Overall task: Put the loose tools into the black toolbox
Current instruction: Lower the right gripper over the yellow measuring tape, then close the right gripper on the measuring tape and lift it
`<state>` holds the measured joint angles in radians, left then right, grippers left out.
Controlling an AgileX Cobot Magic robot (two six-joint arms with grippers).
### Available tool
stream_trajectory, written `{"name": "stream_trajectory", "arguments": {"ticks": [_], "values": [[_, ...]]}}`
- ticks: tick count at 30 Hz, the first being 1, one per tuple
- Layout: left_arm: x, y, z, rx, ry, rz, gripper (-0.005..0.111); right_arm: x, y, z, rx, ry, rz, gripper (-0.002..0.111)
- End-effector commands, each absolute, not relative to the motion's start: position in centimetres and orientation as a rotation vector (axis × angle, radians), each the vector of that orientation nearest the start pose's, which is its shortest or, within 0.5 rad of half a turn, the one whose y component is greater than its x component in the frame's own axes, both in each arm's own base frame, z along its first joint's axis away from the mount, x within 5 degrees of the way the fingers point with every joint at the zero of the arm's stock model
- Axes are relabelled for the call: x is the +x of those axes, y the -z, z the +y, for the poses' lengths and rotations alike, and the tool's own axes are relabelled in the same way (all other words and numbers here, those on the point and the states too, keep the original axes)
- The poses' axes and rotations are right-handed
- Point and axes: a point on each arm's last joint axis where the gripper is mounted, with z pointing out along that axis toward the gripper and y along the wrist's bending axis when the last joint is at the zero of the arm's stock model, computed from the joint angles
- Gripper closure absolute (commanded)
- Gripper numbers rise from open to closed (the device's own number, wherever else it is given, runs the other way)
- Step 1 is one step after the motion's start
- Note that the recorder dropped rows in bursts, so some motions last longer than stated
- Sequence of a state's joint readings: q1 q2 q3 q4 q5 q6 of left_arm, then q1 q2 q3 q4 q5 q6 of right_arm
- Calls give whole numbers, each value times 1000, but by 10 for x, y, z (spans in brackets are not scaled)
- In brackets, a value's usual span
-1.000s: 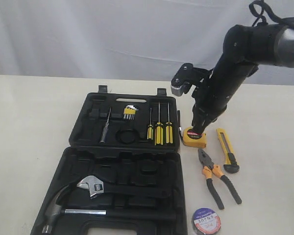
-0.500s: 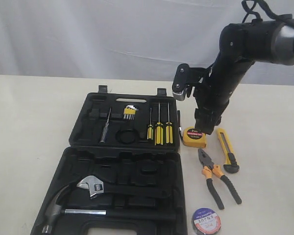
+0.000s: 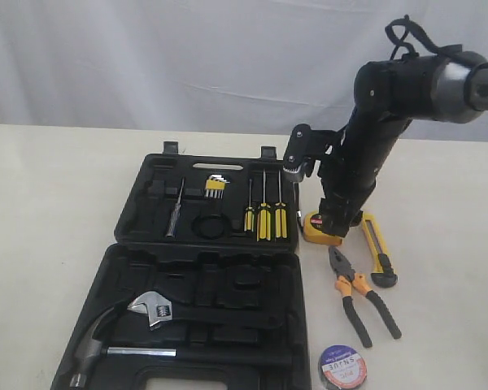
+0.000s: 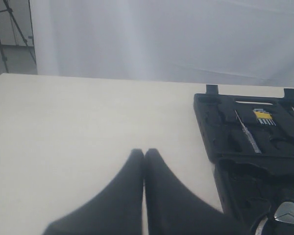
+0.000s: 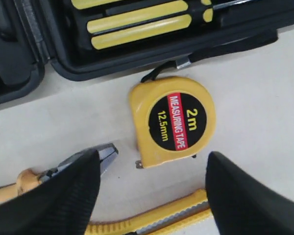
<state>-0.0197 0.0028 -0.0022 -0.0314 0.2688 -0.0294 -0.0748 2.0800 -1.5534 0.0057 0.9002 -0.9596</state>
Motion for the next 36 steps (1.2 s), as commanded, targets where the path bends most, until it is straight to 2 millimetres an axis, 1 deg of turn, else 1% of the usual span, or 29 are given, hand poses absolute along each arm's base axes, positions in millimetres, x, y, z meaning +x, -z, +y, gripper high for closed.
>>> {"name": "stream_trajectory", "arguments": {"ticks": [1,3,11,13,15,20,25,36], "values": [[55,-189,-2,-29,69,1752,107,431,-164,-35,-1228,169,2675,36],[55,-189,-2,-29,69,1752,107,432,-161,-35,-1185,171,2688,36],[55,-189,-2,-29,69,1752,107,436,-144,-34,-1149,138,2726,36],[55,-189,-2,-29,69,1752,107,444,-144,-36,-1066,144,2736,36],[55,-189,-2,-29,69,1752,107,455,-148,-38,-961,74,2713,36],[55,-189,-2,-29,69,1752,107,456,-143,-48,-890,-40,2761,36],[55,-189,-2,-29,69,1752,107,455,-140,-55,-901,-67,2757,36],[55,-189,-2,-29,69,1752,107,455,-126,-54,-943,-87,2774,36]]}}
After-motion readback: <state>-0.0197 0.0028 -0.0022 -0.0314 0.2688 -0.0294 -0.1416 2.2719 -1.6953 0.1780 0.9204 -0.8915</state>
